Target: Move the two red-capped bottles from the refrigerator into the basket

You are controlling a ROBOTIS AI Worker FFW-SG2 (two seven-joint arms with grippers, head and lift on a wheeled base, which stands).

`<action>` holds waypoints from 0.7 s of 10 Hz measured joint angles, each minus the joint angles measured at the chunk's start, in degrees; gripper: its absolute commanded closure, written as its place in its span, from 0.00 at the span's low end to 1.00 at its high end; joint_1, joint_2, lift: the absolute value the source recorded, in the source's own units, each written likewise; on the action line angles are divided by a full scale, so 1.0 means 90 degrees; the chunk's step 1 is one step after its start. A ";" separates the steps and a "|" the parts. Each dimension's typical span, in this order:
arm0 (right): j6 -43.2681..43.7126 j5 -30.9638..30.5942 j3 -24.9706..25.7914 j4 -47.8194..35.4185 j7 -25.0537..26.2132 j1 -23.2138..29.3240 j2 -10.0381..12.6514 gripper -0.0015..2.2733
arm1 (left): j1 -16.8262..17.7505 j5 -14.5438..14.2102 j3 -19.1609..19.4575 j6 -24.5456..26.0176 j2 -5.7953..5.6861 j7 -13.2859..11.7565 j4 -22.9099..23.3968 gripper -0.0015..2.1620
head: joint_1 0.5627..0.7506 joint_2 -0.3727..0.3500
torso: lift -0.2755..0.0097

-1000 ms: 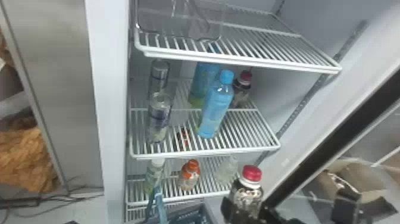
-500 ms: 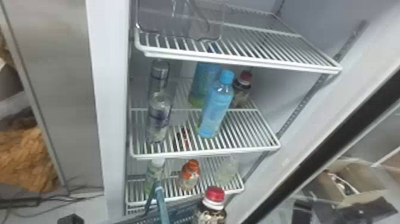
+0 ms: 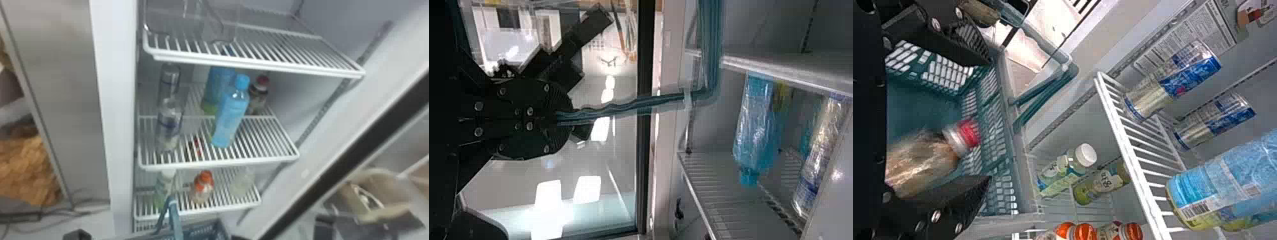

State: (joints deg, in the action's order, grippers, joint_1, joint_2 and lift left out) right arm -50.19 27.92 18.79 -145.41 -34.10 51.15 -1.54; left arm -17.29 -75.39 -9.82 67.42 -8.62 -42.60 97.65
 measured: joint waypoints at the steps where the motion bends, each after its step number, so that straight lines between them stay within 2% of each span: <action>1: 0.0072 -0.0005 0.0125 -0.0047 0.0000 -0.0010 0.0042 0.08 | -0.0001 -0.0001 0.0000 -0.0005 -0.0001 0.0009 0.0001 0.56 | 0.70 0.03 | 0.97; 4: 0.1160 -0.0120 0.1004 0.0027 0.0072 -0.0233 0.0169 0.09 | -0.0015 -0.0016 0.0000 -0.0007 -0.0009 0.0008 0.0001 0.56 | 0.70 0.03 | 0.97; 7: 0.2175 -0.0119 0.1268 0.0460 0.0221 -0.0676 0.0171 0.09 | -0.0044 -0.0056 -0.0009 -0.0006 -0.0010 0.0008 0.0001 0.56 | 0.70 0.03 | 0.97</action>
State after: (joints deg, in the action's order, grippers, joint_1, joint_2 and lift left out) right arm -30.62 26.85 30.20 -141.26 -32.12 45.06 0.00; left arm -17.69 -75.89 -9.91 67.36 -8.71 -42.53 97.66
